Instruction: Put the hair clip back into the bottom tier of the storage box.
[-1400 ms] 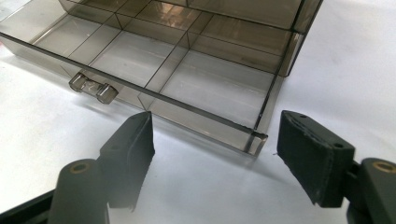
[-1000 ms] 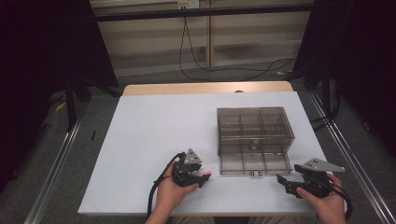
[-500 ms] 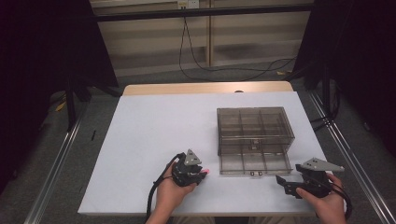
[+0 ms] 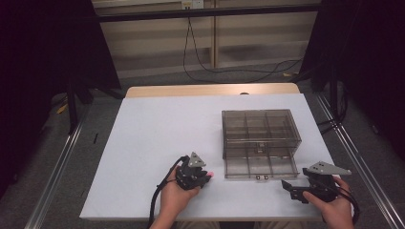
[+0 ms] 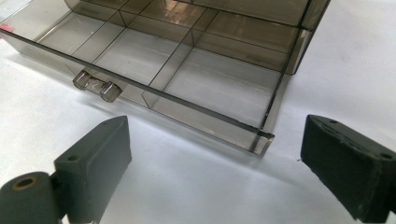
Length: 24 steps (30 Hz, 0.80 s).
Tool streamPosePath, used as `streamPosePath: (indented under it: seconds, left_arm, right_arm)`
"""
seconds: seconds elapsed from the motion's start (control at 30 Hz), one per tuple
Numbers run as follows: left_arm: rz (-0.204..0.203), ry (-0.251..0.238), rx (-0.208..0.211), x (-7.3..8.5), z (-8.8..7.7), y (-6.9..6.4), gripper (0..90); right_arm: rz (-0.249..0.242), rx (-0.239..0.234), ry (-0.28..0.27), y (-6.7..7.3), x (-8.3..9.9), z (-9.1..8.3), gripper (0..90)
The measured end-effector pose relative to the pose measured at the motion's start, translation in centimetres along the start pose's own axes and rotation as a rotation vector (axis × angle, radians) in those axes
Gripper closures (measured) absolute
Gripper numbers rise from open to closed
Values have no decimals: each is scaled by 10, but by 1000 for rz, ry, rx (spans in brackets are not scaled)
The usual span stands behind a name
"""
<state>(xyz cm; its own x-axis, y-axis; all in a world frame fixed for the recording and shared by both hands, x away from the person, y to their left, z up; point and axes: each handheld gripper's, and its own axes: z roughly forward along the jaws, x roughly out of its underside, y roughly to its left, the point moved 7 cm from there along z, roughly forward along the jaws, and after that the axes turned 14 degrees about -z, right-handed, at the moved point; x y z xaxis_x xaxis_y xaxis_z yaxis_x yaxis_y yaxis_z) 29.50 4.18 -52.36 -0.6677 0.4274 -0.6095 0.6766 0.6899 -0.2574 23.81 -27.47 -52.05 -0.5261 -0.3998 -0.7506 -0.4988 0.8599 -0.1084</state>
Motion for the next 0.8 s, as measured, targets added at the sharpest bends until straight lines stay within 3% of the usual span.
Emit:
streamPosePath:
  seconds: [0.33, 0.43, 0.8]
  left_arm:
    - [-46, -19, 34, -6, -2, -4, 763]
    - [-34, -21, 44, -9, -3, -6, 763]
    - [-52, -21, 58, -18, -12, -6, 763]
  right_arm:
    - [-5, -11, 1, 2, 0, 1, 65]
    - [-5, -14, 1, 2, 0, 2, 65]
    - [-7, -18, 7, 3, 1, 3, 63]
